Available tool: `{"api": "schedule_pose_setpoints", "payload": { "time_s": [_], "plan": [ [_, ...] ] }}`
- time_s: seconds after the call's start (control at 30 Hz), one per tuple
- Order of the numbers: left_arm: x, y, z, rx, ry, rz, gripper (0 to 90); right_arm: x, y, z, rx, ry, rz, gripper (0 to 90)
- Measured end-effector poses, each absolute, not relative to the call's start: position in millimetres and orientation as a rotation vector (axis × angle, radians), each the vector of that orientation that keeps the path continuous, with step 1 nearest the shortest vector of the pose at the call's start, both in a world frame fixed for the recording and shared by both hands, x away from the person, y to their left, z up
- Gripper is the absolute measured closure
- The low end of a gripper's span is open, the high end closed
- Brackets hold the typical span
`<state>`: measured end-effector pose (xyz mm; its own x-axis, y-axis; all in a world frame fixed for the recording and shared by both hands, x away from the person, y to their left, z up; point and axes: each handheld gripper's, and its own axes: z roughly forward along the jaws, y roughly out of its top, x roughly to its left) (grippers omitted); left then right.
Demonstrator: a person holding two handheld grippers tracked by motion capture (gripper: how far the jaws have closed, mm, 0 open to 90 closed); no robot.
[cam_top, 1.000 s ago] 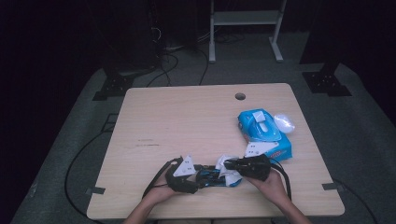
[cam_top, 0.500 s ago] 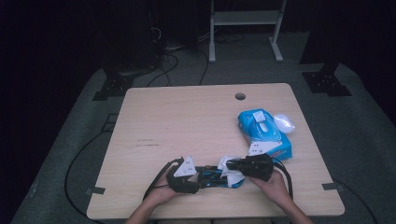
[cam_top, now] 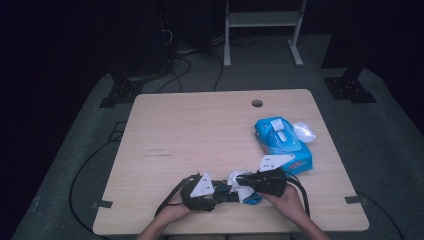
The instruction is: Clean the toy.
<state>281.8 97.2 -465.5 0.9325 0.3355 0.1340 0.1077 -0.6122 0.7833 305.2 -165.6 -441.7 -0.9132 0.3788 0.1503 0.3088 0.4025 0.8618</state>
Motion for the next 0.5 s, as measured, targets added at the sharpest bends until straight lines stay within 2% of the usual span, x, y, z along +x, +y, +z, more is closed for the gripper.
{"api": "schedule_pose_setpoints", "payload": {
  "time_s": [0.03, 0.1, 0.17, 0.27, 0.33, 0.43, 0.5],
  "plan": [
    [283.1, 97.2, -466.0, 2.225, 0.329, 0.328, 38.9, 303.3, -165.3, -441.5, 0.625, 2.574, 1.561, 85.1],
    [285.1, 96.8, -466.9, 2.229, 0.329, 0.304, 35.5, 300.2, -164.9, -441.4, 0.601, 2.566, 1.559, 85.0],
    [287.3, 95.0, -467.4, 2.238, 0.331, 0.289, 28.4, 298.7, -164.8, -441.9, 0.576, 2.57, 1.575, 85.1],
    [290.1, 90.2, -468.8, 2.231, 0.308, 0.253, 23.2, 296.3, -163.7, -441.9, 0.546, 2.578, 1.584, 85.0],
    [290.3, 87.4, -469.6, 2.225, 0.272, 0.219, 26.7, 295.7, -162.4, -441.9, 0.535, 2.585, 1.589, 85.0],
    [287.5, 86.3, -469.7, 2.221, 0.218, 0.218, 43.3, 296.1, -160.2, -440.6, 0.529, 2.589, 1.575, 84.9],
    [287.8, 87.8, -469.4, 2.221, 0.22, 0.224, 45.5, 298.3, -158.8, -439.2, 0.529, 2.596, 1.563, 84.9]
  ]
}}
